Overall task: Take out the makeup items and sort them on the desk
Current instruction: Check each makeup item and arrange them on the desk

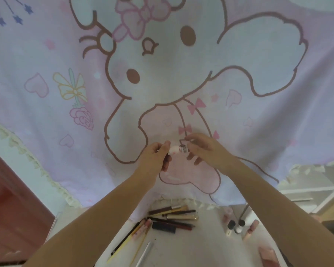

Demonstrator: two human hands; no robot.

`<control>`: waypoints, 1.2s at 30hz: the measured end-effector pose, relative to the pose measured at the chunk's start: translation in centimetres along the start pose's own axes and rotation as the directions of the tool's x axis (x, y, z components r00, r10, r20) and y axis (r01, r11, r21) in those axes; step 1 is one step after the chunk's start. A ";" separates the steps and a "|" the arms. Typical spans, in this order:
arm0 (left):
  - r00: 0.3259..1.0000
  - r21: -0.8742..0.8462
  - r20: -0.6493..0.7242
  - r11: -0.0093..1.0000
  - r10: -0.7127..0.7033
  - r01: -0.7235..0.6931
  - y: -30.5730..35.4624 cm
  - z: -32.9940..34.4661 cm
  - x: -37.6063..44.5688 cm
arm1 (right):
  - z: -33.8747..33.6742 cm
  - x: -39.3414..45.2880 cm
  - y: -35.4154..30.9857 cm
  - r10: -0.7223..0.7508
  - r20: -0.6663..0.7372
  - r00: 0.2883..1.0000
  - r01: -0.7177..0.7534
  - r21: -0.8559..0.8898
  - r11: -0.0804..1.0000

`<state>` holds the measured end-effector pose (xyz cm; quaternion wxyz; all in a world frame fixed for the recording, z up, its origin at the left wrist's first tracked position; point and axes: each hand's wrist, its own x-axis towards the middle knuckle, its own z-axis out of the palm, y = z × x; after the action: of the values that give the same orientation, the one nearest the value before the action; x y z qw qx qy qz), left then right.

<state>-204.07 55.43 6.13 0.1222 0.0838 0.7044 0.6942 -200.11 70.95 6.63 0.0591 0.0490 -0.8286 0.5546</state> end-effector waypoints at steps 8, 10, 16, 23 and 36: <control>0.958 0.089 0.198 0.977 -0.209 0.195 -5.2 3.1 -1.6 | -0.3 -5.7 4.5 0.206 -0.065 0.976 -0.203 0.048 0.978; 0.917 0.127 0.265 0.953 -0.300 0.275 -6.8 4.8 -2.2 | -0.5 -7.9 6.2 0.282 -0.106 0.954 -0.274 0.080 0.958; 0.825 0.416 0.313 0.849 -0.471 0.326 -13.6 9.2 -2.4 | -2.0 -13.9 11.8 0.424 -0.321 0.847 -0.490 -0.159 0.857; 0.771 0.815 0.297 0.570 -0.563 0.102 -20.1 8.2 -1.5 | -1.0 -15.1 16.9 0.474 -0.234 0.849 -0.471 -0.742 0.477; 0.722 0.858 0.474 0.083 -0.504 -0.506 -26.0 3.9 -3.6 | 1.5 -13.9 20.3 0.661 -0.205 0.722 -0.510 -0.803 0.308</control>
<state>-198.15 57.52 -19.68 0.2827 0.3954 0.8713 -0.0676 -189.39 77.48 -14.58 -0.1992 -0.2443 -0.9456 0.0812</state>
